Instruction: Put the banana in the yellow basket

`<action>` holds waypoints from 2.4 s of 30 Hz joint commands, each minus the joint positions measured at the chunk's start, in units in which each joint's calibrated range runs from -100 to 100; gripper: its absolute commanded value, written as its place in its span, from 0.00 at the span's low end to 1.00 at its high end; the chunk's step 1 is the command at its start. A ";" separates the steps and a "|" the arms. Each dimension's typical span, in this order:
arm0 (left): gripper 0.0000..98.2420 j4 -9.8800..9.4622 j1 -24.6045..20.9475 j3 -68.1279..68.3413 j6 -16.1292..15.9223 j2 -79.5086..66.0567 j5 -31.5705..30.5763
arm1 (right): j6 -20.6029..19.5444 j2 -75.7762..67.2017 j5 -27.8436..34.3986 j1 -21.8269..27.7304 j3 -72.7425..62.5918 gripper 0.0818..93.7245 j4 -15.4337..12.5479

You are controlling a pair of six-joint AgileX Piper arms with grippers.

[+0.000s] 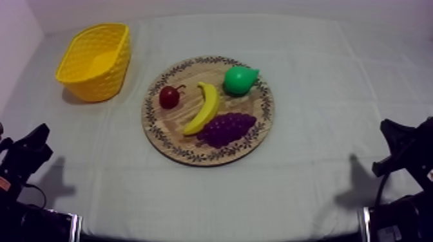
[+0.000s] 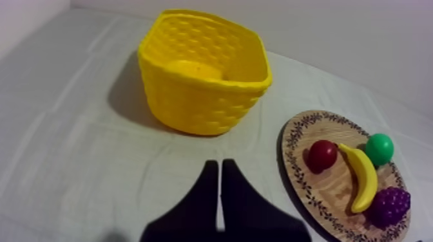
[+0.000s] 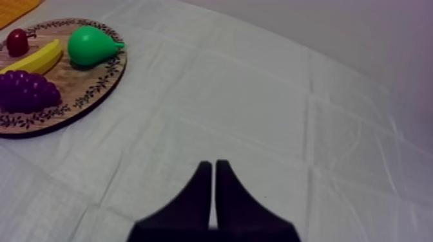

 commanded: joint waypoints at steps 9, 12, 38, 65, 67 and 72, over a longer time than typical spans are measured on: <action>0.00 -0.01 0.01 0.04 -0.02 0.00 0.00 | -0.01 -0.03 -0.04 -0.02 -0.03 0.00 -0.01; 0.00 -0.01 0.01 0.04 -0.02 0.00 0.00 | -0.01 -0.03 -0.04 -0.02 -0.03 0.00 -0.01; 0.00 -5.53 10.57 -33.33 1.67 42.41 0.33 | 0.00 -0.03 -0.04 -0.02 -0.03 0.00 -0.01; 0.00 5.97 17.85 -99.21 -7.30 97.00 25.87 | -0.01 -0.03 -0.04 -0.02 -0.03 0.00 -0.01; 0.00 5.48 19.48 -101.88 -6.25 99.66 26.91 | 0.01 -0.03 -0.04 -0.02 -0.03 0.00 -0.01; 0.00 4.55 22.80 -106.02 -3.19 105.09 28.94 | 0.02 -0.03 -0.04 -0.02 -0.03 0.00 -0.01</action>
